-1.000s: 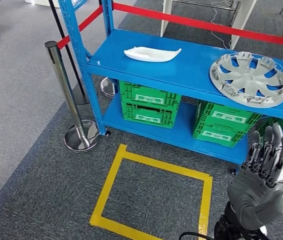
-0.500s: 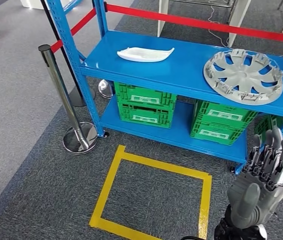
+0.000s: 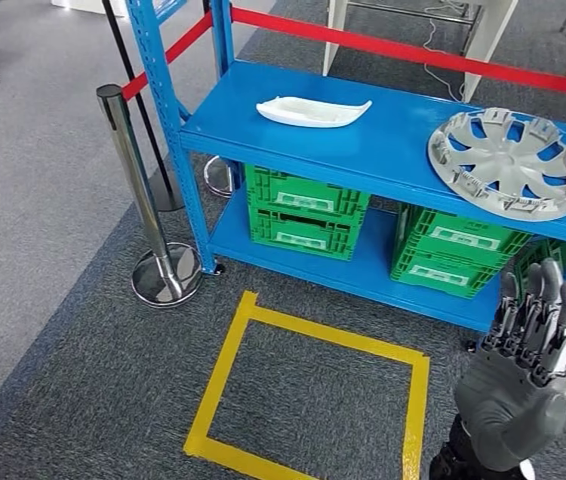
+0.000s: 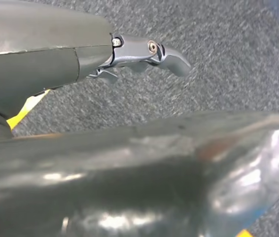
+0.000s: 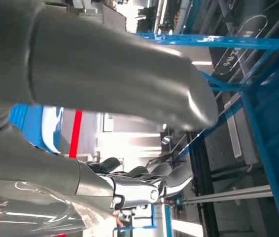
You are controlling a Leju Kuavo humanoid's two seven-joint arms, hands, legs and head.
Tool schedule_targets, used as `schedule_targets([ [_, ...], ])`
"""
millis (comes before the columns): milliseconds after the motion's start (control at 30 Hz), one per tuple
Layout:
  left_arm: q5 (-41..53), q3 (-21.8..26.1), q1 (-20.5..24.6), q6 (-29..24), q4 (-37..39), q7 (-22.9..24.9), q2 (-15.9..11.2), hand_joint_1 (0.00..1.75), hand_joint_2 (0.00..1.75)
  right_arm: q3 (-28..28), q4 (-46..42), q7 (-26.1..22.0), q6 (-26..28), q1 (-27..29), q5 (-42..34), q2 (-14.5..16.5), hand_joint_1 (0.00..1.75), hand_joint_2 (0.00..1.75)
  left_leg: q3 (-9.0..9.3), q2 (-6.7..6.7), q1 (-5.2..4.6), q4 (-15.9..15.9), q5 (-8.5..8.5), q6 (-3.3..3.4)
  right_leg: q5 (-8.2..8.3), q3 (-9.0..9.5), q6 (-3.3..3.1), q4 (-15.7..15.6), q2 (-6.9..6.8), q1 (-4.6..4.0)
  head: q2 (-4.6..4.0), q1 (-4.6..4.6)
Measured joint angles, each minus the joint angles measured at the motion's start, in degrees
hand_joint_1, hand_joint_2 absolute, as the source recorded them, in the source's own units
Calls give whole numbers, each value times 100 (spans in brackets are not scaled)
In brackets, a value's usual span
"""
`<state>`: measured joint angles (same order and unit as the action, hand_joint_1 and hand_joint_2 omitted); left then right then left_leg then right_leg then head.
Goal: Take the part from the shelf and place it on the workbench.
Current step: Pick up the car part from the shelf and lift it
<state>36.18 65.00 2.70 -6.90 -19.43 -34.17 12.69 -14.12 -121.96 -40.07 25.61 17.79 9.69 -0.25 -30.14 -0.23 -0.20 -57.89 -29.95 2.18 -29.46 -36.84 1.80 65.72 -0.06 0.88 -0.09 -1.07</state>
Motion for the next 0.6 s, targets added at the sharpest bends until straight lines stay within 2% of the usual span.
schedule_targets([
  [33, 0, 3, 4, 3, 1, 1, 1, 0, 0, 6, 1, 1, -9, 1, -13, -1, 0, 0, 35, -2, -10, -7, -38, -22, 111, 177, -29, -342, -4, -14, 0, 6],
  [67, 1, 7, 8, 2, 3, 3, 2, 0, 0, 13, 4, 0, -16, 0, -30, -1, 0, 0, 52, -1, -15, -11, -66, -50, 131, 305, -49, -561, -7, -29, 0, 11],
  [133, 3, 14, 22, -7, 14, 14, 6, 0, 0, 27, 8, 3, -24, 15, -67, -1, 0, 0, 63, 6, -15, -10, -106, -114, 45, 409, -79, -699, -3, -57, 0, 25],
  [200, 8, 17, 36, -20, 25, 29, 4, 0, 0, 42, 9, 2, -29, 33, -90, 0, 0, 0, 90, 11, -6, -36, -155, -172, 13, 481, -117, -755, 4, -37, 1, 32],
  [233, 11, 18, 42, -24, 28, 34, 3, 0, 0, 51, 8, -1, -31, 35, -93, 1, 0, 0, 52, 11, -1, -165, -214, -203, -6, 538, -145, -789, -2, -21, 1, 40],
  [267, 13, 19, 45, -28, 30, 37, 1, 0, 0, 59, 8, -2, -34, 35, -96, 2, 0, 0, -60, 10, 8, -414, -310, -236, -34, 607, -170, -819, -10, -2, 1, 51],
  [300, 14, 21, 40, -31, 32, 37, 2, 0, 0, 67, 8, -4, -36, 36, -98, 2, 0, 0, -251, 10, 23, -772, -423, -265, -75, 666, -191, -832, -17, 0, 0, 60],
  [367, 14, 23, 17, -35, 36, 40, 2, 0, 0, 81, 8, -3, -42, 40, -106, 3, 0, 0, -746, 10, 60, -1518, -588, -313, -181, 784, -200, -836, -16, 5, 0, 63],
  [400, 13, 24, 4, -38, 36, 42, 1, 0, 0, 87, 8, -3, -47, 43, -110, 3, 0, 0, -918, 10, 75, -1691, -531, -330, -242, 856, -192, -836, -8, 10, 0, 63],
  [433, 12, 25, -6, -40, 37, 45, -2, 0, 0, 93, 9, -2, -56, 45, -114, 3, 0, 0, -993, 11, 86, -1650, -348, -342, -310, 946, -179, -837, 2, 20, 0, 65],
  [500, 12, 27, -16, -44, 37, 51, -10, 0, 0, 103, 10, -2, -83, 48, -121, 3, 0, 0, -876, 10, 94, -1079, 211, -348, -454, 1125, -140, -840, 14, 47, 0, 62],
  [533, 16, 28, -18, -43, 43, 57, -13, 0, 0, 105, 13, -2, -100, 44, -131, 3, 0, 0, -789, 9, 80, -801, 406, -340, -521, 1191, -107, -840, 18, 50, -1, 73],
  [567, 21, 30, -16, -43, 50, 67, -13, 0, 0, 108, 15, -1, -122, 41, -146, 4, 0, 0, -706, 8, 67, -589, 470, -315, -569, 1223, -71, -843, 20, 49, -1, 80],
  [600, 26, 31, -11, -43, 56, 82, -11, 0, 0, 112, 19, 1, -144, 39, -164, 4, 0, 0, -655, 6, 51, -485, 422, -277, -597, 1235, -38, -849, 21, 44, -1, 86],
])
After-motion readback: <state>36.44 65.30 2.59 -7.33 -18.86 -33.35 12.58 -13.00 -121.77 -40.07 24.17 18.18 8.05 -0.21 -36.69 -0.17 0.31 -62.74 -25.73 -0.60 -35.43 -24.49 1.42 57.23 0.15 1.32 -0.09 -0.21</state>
